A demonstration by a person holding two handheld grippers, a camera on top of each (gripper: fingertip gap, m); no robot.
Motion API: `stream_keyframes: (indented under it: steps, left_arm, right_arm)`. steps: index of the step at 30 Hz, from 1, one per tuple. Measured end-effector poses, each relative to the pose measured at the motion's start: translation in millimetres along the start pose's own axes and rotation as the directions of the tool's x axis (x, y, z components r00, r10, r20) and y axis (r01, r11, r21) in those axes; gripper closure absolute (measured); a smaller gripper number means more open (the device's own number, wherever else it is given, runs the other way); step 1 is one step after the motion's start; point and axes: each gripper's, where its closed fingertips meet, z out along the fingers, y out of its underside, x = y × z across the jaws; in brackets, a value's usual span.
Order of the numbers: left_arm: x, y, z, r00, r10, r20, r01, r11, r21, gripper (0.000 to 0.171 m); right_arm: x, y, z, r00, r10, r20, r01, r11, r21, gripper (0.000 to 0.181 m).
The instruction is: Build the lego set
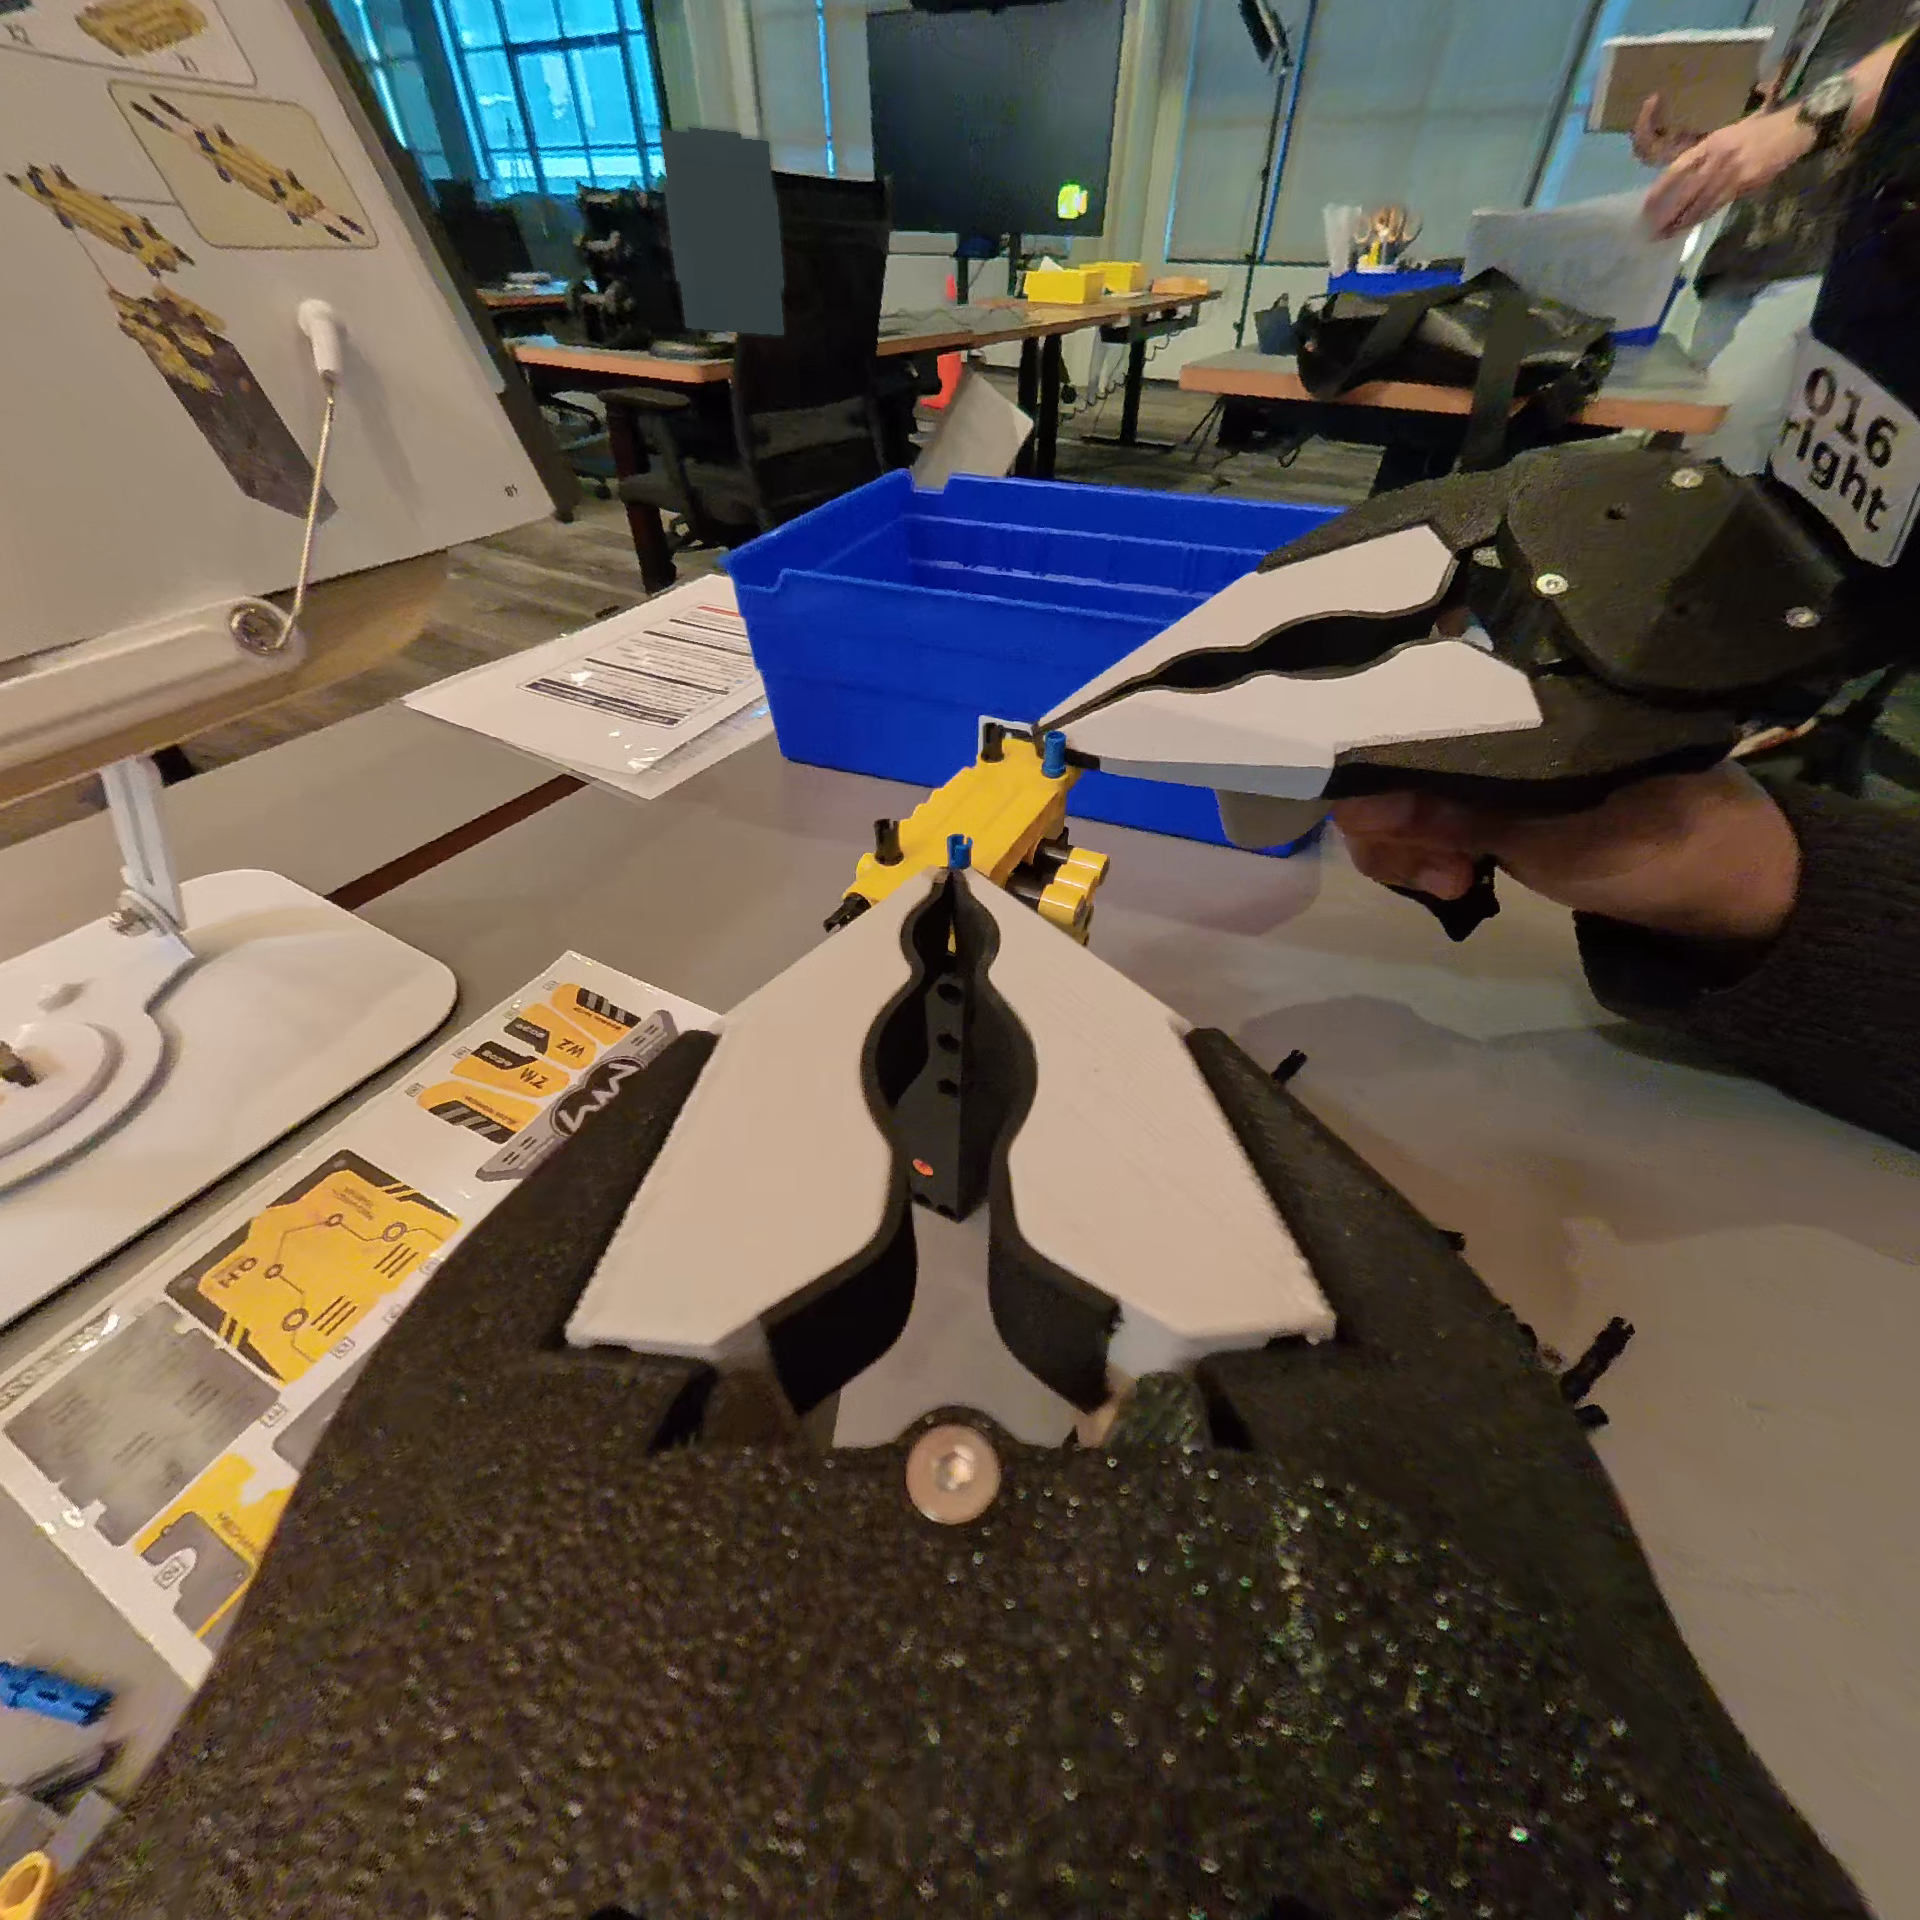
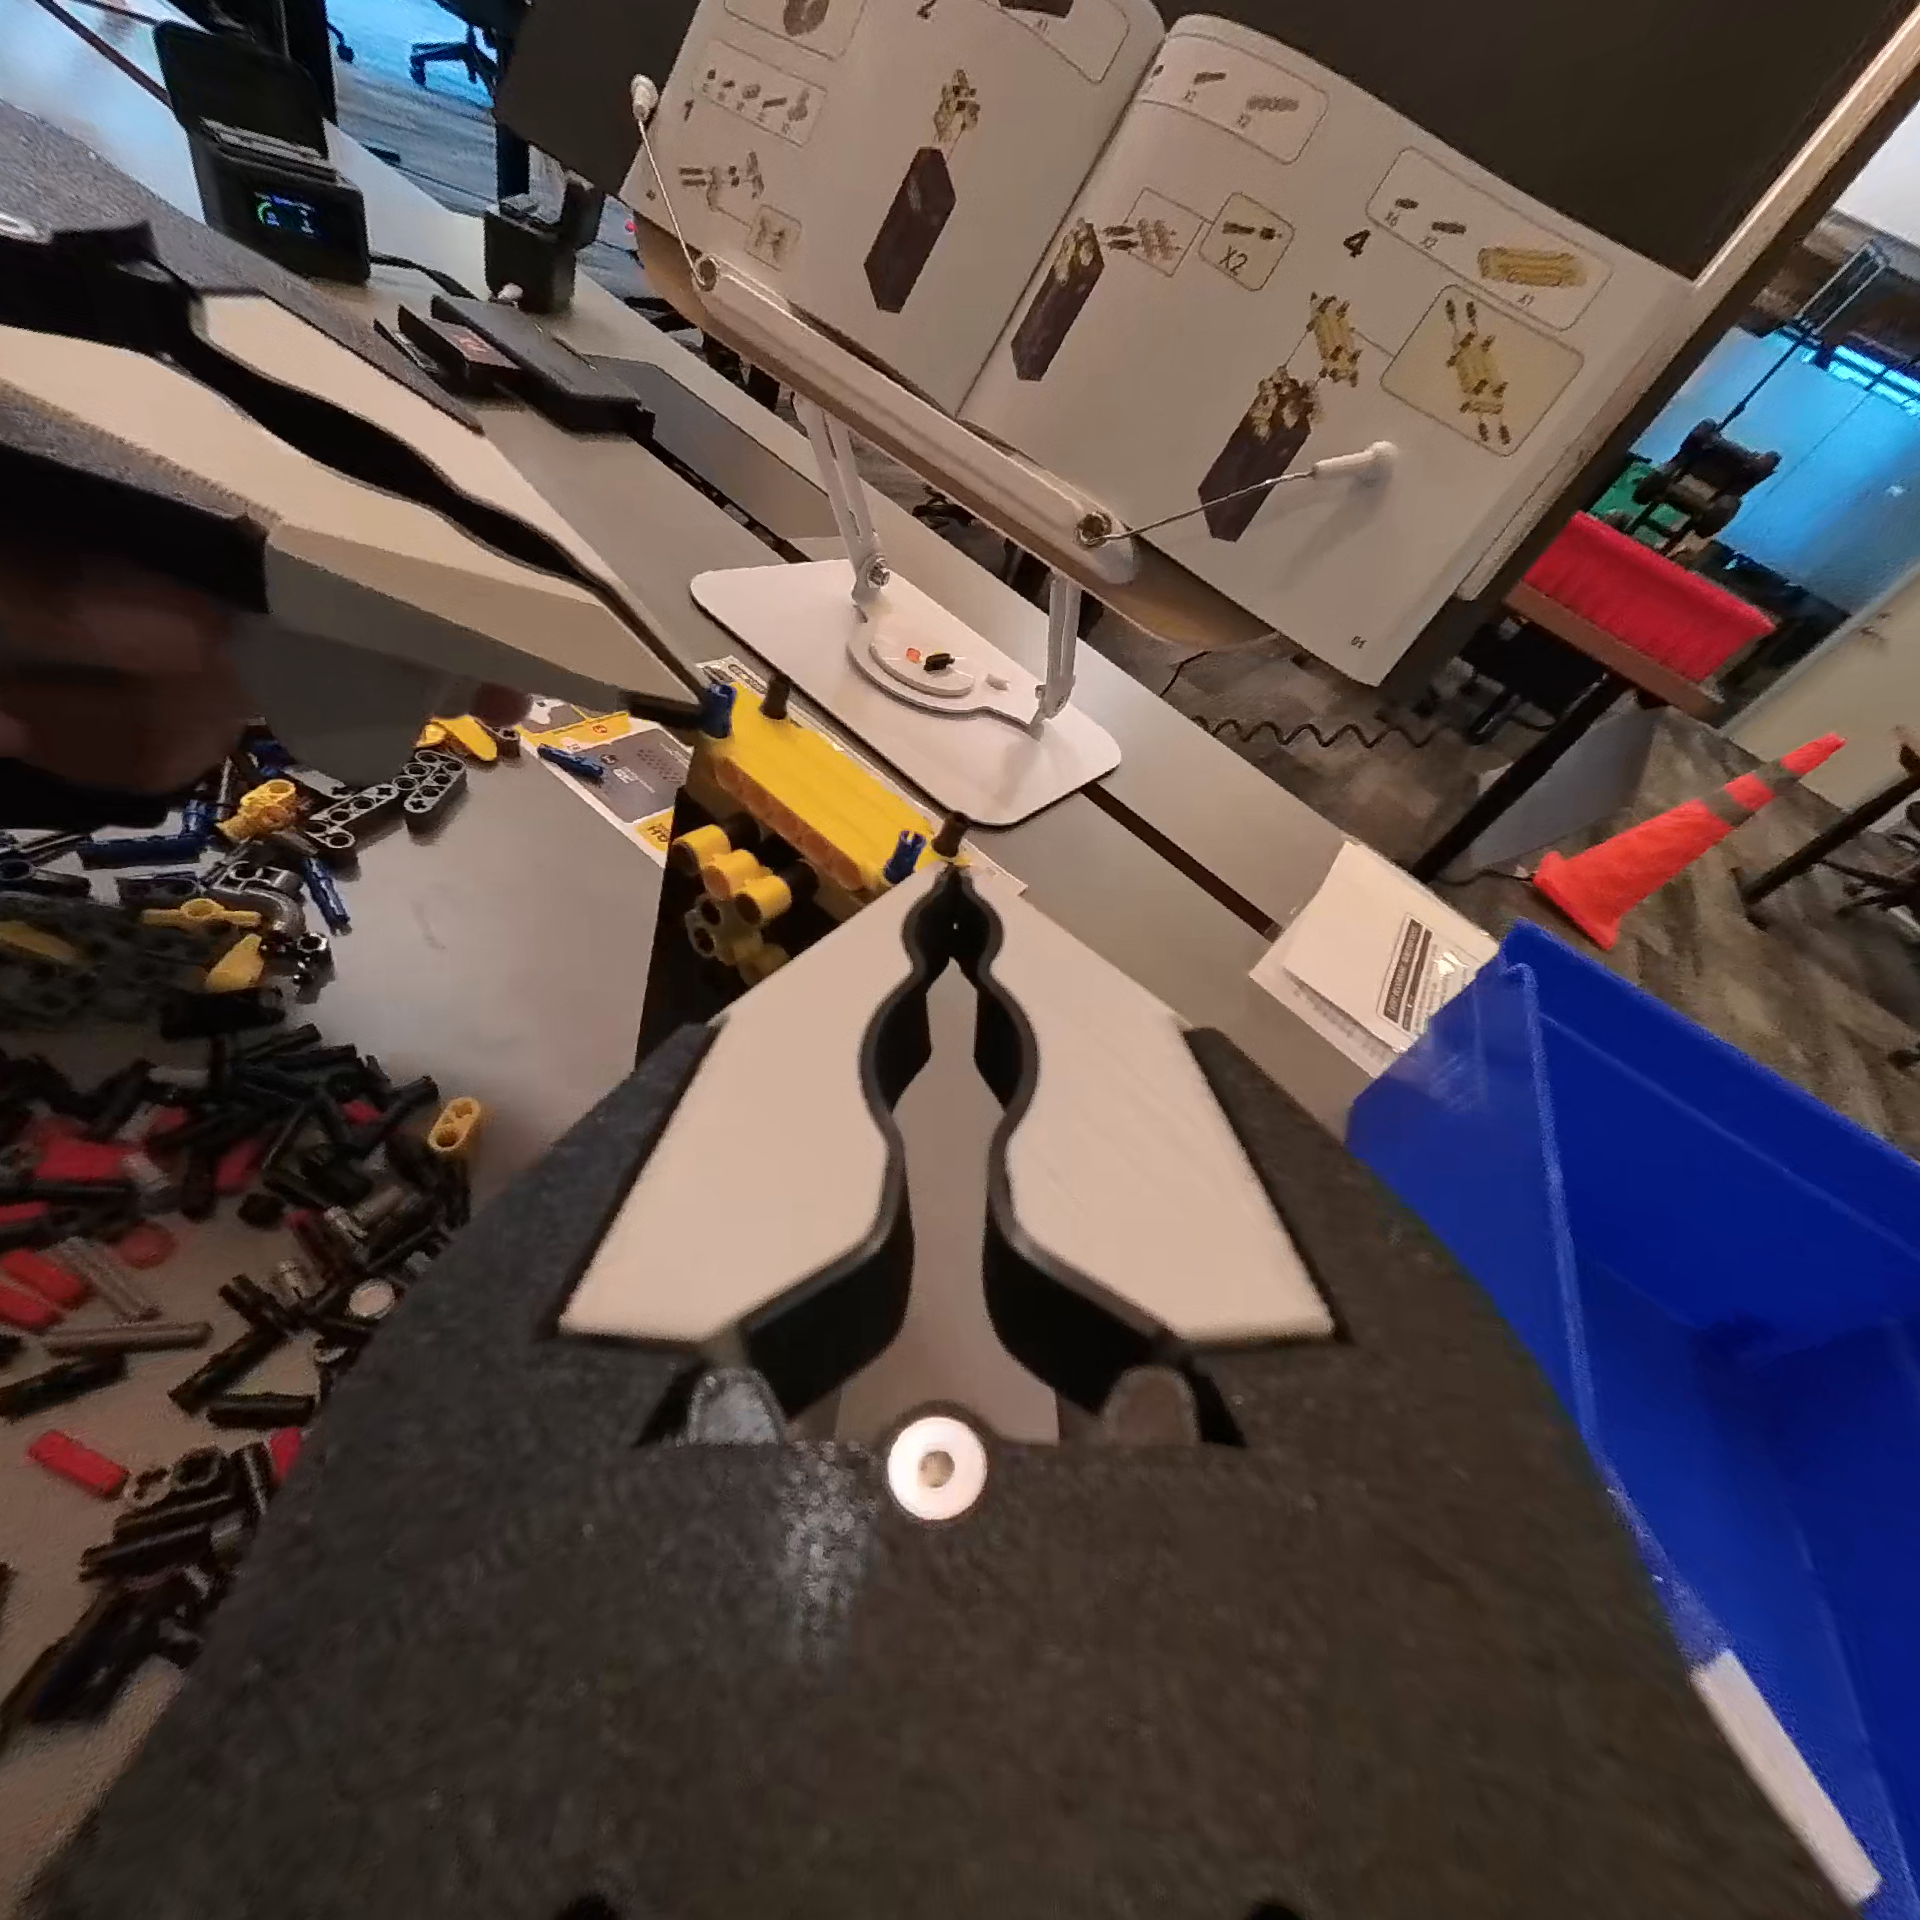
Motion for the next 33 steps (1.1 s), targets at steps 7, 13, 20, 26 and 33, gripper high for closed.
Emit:
stream_keyframes:
  steps: [7, 13, 20, 26, 33]
  left_arm:
    - [-0.6, -0.3, -0.2, 0.997, 0.06, 0.037, -0.06, 0.998, -0.006, 0.171]
    - [-1.4, -0.3, -0.5, 0.997, 0.065, 0.044, -0.064, 0.998, -0.005, 0.171]
    - [-0.3, -0.4, -0.1, 0.999, 0.043, 0.029, -0.043, 0.999, -0.004, 0.171]
    - [0.0, -0.5, 0.2, 0.999, 0.042, 0.029, -0.042, 0.999, -0.004, 0.171]
    - [0.0, -0.6, 0.3, 0.999, 0.025, 0.022, -0.025, 1.0, 0.002, 0.171]
  right_arm:
    - [0.7, -2.3, -0.3, 0.999, 0.033, 0.011, -0.033, 0.998, 0.058, 0.181]
    - [5.1, -25.1, -11.4, 0.978, 0.184, 0.096, -0.201, 0.958, 0.206, 0.181]
    - [-5.8, -14.4, 1.1, 0.964, 0.22, 0.148, -0.235, 0.967, 0.096, 0.181]
    - [-6.2, -12.9, 1.7, 0.942, 0.283, 0.178, -0.303, 0.948, 0.093, 0.181]
    - [-7.0, -11.3, 2.0, 0.921, 0.335, 0.199, -0.359, 0.928, 0.101, 0.18]
